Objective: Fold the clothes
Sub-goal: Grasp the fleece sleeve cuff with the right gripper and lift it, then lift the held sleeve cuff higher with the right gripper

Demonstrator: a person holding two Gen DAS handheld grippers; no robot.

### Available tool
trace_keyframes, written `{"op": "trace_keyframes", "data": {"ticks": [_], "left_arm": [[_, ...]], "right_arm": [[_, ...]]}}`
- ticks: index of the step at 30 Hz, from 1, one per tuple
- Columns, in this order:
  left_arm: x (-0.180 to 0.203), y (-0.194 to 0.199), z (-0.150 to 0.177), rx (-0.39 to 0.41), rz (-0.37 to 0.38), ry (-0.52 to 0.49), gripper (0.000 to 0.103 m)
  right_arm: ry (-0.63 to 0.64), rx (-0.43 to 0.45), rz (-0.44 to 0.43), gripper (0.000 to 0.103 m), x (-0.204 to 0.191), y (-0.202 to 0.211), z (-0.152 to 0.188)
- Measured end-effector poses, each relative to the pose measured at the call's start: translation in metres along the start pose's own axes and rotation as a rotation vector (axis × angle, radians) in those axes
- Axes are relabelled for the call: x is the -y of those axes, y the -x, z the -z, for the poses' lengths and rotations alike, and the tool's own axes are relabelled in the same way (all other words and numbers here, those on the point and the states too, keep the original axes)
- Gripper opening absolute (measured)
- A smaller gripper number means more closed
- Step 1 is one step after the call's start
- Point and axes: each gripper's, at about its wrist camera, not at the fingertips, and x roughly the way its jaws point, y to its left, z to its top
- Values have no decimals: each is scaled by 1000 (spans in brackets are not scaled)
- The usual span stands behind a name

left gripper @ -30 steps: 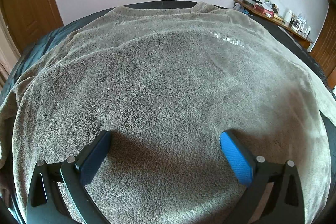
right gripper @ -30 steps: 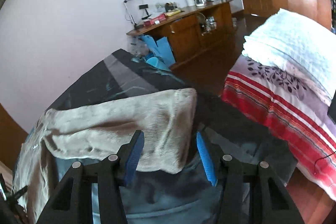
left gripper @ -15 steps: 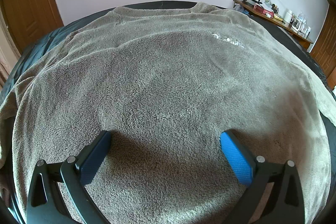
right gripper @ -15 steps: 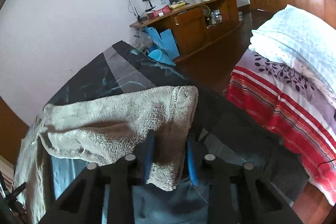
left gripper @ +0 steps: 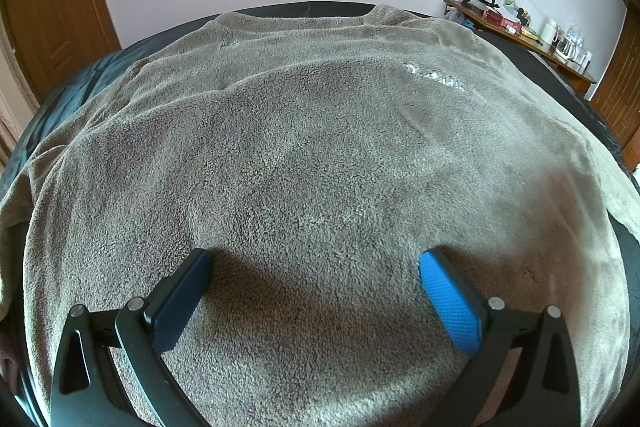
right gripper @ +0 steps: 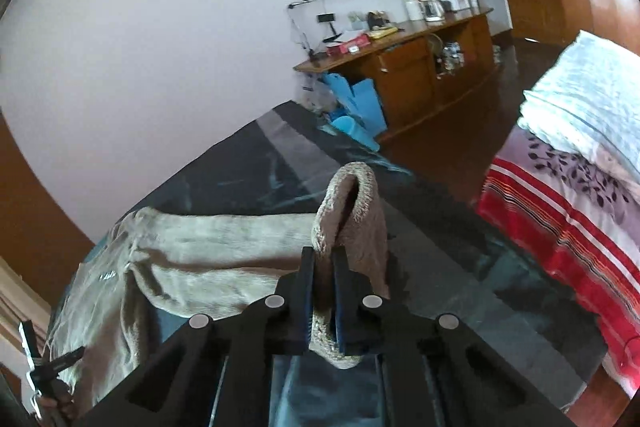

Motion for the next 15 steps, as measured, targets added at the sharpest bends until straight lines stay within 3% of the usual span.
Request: {"op": "trace_keyframes", "data": {"ticks": [9,15], "left_arm": [[0,1,2,0,2,0,103],[1,2,4,1,1,-2,103]], "right_arm": [[47,-82,87,10,-7,-37,11],[138,-65,186,10,-15,-41,15]]}}
